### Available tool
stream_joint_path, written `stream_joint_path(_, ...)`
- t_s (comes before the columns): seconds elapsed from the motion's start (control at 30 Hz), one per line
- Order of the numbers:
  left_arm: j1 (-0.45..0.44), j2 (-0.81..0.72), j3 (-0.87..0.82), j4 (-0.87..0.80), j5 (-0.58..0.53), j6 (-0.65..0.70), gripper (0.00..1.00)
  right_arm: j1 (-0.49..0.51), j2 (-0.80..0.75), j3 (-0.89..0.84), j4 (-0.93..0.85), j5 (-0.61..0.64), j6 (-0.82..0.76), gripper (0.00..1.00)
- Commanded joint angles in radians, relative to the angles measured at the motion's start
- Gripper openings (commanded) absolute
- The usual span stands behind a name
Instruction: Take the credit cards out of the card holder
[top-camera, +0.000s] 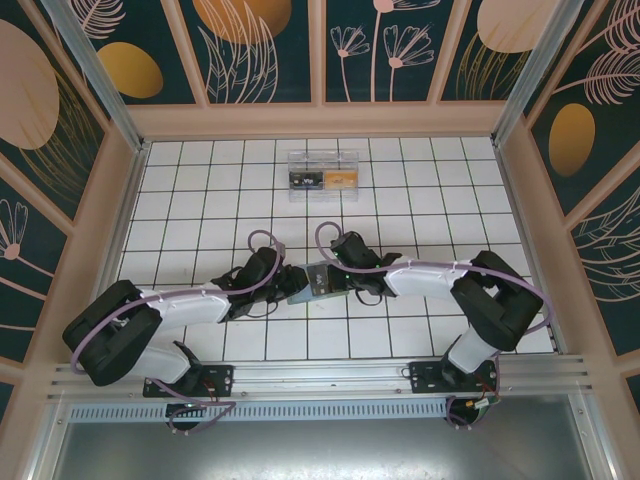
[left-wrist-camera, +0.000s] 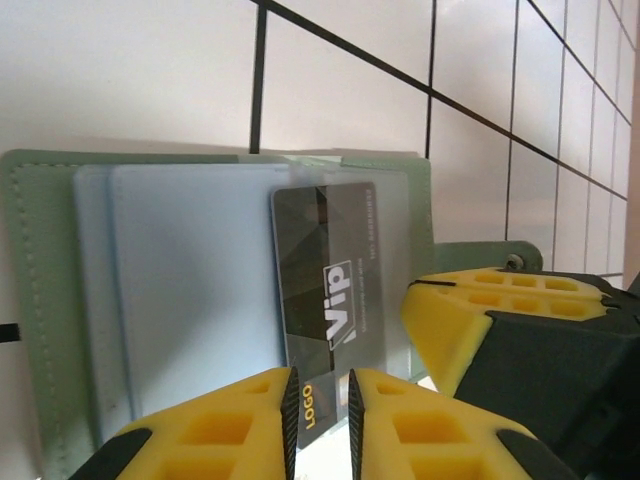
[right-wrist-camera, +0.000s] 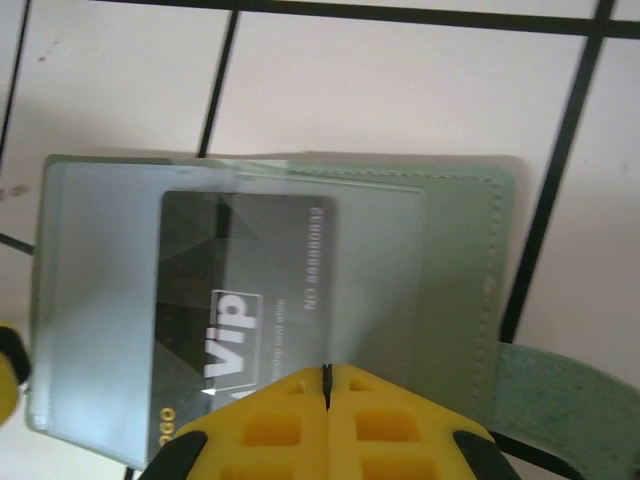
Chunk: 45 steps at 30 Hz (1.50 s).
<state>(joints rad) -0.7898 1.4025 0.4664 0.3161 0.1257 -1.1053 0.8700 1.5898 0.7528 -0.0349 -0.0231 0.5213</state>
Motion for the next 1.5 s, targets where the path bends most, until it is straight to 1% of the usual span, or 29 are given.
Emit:
stream_joint_path(0.0, 0.002, 0.029, -0.015, 0.079, 0.033, -0.028, 0.24, 0.023, -0.008, 0.025, -0.025, 0.013, -0.021, 0.05)
stream_joint_path(0.17, -0.009, 0.086, -0.001, 0.107, 0.054, -0.033, 0.24, 0.026, 0.017, 0.009, -0.030, 0.026, -0.011, 0.05)
stream_joint_path(0.3, -0.017, 0.116, 0.024, 0.071, 0.043, -0.027, 0.25, 0.026, 0.026, -0.003, -0.032, 0.034, -0.003, 0.04)
stream_joint_path(0.43, -0.021, 0.135, 0.035, 0.045, 0.032, -0.024, 0.25, 0.026, 0.027, -0.012, -0.022, 0.033, 0.002, 0.05)
stream_joint_path(0.8, -0.031, 0.159, 0.054, 0.052, 0.035, -0.021, 0.25, 0.027, 0.039, -0.028, -0.005, 0.022, 0.017, 0.04)
stream_joint_path(1.27, -0.035, 0.165, 0.046, 0.107, 0.044, -0.035, 0.16, 0.026, 0.041, -0.025, -0.009, 0.022, 0.016, 0.04)
stream_joint_path(1.47, -0.035, 0.177, 0.047, 0.135, 0.058, -0.039, 0.16, 0.026, 0.037, -0.026, -0.013, 0.025, 0.016, 0.04)
